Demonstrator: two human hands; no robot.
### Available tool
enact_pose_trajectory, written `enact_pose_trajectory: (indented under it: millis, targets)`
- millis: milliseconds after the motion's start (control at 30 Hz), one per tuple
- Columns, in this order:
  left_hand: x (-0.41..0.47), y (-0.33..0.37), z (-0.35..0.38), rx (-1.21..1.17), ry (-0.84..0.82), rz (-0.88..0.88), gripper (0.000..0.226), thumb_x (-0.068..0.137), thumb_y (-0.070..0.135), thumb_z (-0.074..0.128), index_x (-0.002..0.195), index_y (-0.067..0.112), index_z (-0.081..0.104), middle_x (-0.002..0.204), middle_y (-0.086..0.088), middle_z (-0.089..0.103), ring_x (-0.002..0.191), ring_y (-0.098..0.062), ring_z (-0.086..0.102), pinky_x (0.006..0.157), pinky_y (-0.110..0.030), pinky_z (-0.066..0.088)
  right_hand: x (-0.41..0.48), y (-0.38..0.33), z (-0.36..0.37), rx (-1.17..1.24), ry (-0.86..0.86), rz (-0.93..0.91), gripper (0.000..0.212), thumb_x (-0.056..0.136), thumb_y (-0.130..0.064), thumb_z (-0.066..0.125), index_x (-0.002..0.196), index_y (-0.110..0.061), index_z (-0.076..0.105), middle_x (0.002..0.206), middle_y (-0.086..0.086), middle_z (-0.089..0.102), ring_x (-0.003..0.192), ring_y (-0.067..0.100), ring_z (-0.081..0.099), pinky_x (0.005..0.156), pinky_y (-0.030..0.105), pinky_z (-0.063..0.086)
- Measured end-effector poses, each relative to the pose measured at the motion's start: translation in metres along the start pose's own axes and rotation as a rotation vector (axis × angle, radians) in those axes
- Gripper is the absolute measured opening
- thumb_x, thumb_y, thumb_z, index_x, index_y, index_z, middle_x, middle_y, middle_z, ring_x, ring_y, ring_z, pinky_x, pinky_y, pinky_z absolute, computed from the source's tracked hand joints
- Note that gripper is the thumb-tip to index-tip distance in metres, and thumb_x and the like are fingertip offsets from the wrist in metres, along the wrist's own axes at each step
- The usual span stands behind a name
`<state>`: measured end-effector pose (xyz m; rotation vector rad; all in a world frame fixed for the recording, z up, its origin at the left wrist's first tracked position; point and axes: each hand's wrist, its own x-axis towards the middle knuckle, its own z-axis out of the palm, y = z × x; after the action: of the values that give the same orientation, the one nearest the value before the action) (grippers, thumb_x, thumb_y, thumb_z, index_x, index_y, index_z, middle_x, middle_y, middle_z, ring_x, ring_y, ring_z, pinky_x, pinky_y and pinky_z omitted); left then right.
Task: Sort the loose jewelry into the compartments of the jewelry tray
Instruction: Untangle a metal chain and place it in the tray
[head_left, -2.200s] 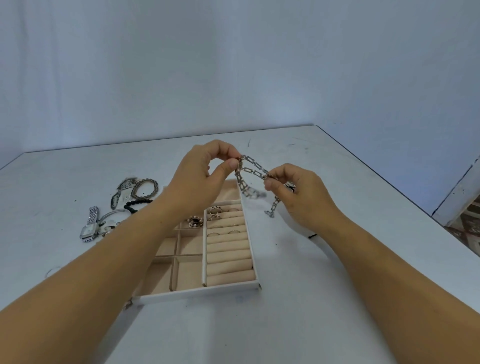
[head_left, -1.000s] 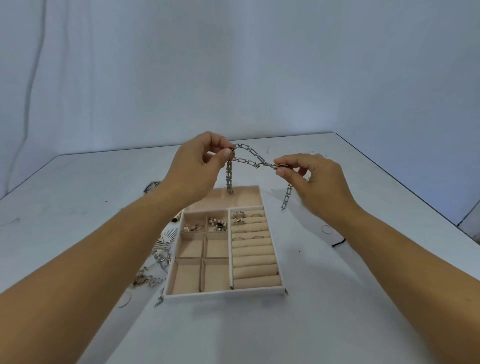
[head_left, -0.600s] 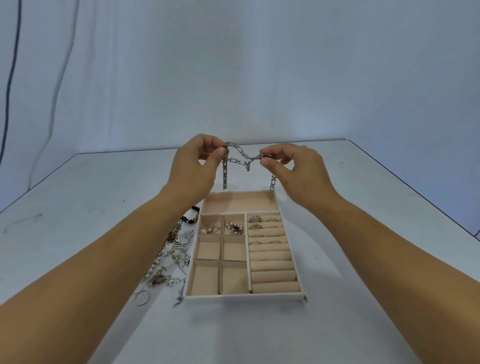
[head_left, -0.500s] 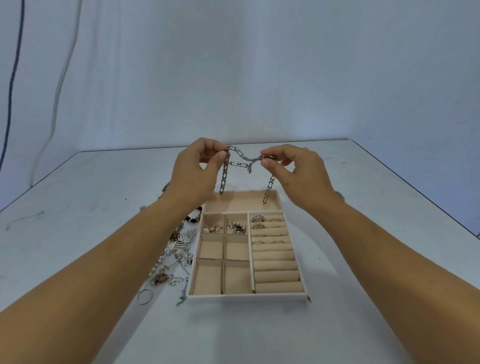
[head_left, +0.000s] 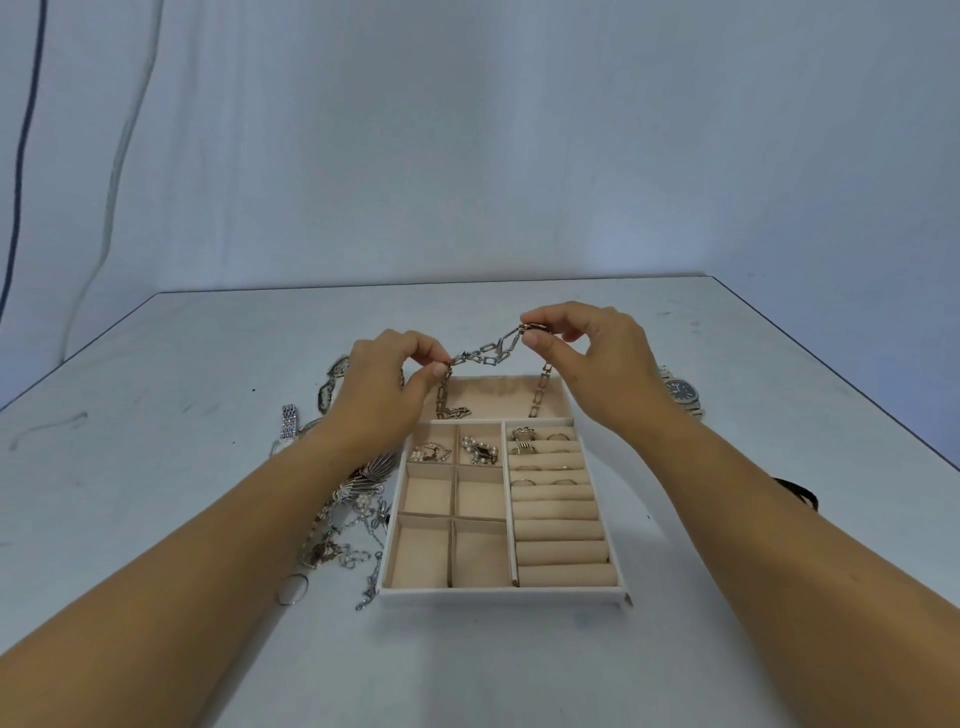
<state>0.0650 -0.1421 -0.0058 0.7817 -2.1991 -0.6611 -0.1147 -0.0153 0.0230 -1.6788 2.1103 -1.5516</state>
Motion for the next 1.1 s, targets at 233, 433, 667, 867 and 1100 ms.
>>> enact_pose_trajectory:
  millis: [233, 433, 667, 867, 1100]
  targets:
    - [-0.005, -0.004, -0.008, 0.101, -0.17, -0.095, 0.013, 0.086, 0.035, 0.063, 0.077, 0.045, 0.061, 0.1, 0.011, 0.057, 0.119, -0.024, 0.04, 0.102, -0.045, 0.034, -0.005, 0.004, 0.011, 0.013, -0.049, 0.026, 0.013, 0.084, -0.033, 0.068, 0.095, -0.037, 0.069, 0.082, -0.026, 0.062, 0.084, -0.004, 0.05, 0.07, 0.01, 0.035]
    - [-0.005, 0.001, -0.005, 0.314, -0.184, -0.155, 0.006, 0.082, 0.045, 0.062, 0.077, 0.046, 0.066, 0.096, 0.014, 0.049, 0.117, -0.02, 0.033, 0.09, -0.035, 0.022, -0.012, 0.012, 0.01, -0.03, -0.129, 0.079, 0.014, 0.082, -0.032, 0.07, 0.096, -0.034, 0.071, 0.08, -0.024, 0.06, 0.084, -0.012, 0.048, 0.067, -0.005, 0.031]
    - [-0.009, 0.001, -0.006, 0.285, -0.172, -0.17, 0.011, 0.085, 0.047, 0.057, 0.086, 0.045, 0.068, 0.101, 0.011, 0.05, 0.119, -0.02, 0.031, 0.088, -0.034, 0.02, -0.016, 0.016, 0.008, -0.003, -0.205, 0.141, 0.012, 0.081, -0.029, 0.072, 0.092, -0.032, 0.072, 0.075, -0.016, 0.065, 0.063, 0.012, 0.067, 0.075, 0.032, 0.057]
    - [-0.01, 0.01, -0.014, 0.229, -0.147, -0.13, 0.01, 0.084, 0.048, 0.058, 0.09, 0.048, 0.065, 0.1, 0.01, 0.052, 0.118, -0.021, 0.033, 0.091, -0.037, 0.026, -0.016, 0.031, 0.006, -0.158, -0.239, 0.085, 0.002, 0.079, -0.042, 0.068, 0.081, -0.043, 0.068, 0.082, -0.025, 0.066, 0.096, -0.004, 0.056, 0.102, 0.047, 0.036]
    - [-0.019, 0.011, -0.009, 0.233, -0.227, -0.152, 0.019, 0.077, 0.054, 0.052, 0.09, 0.047, 0.065, 0.1, 0.012, 0.052, 0.116, -0.02, 0.032, 0.093, -0.039, 0.027, -0.015, 0.033, -0.006, -0.341, -0.34, 0.001, 0.014, 0.084, -0.042, 0.057, 0.085, -0.036, 0.07, 0.096, -0.02, 0.063, 0.11, 0.009, 0.044, 0.102, 0.047, 0.029]
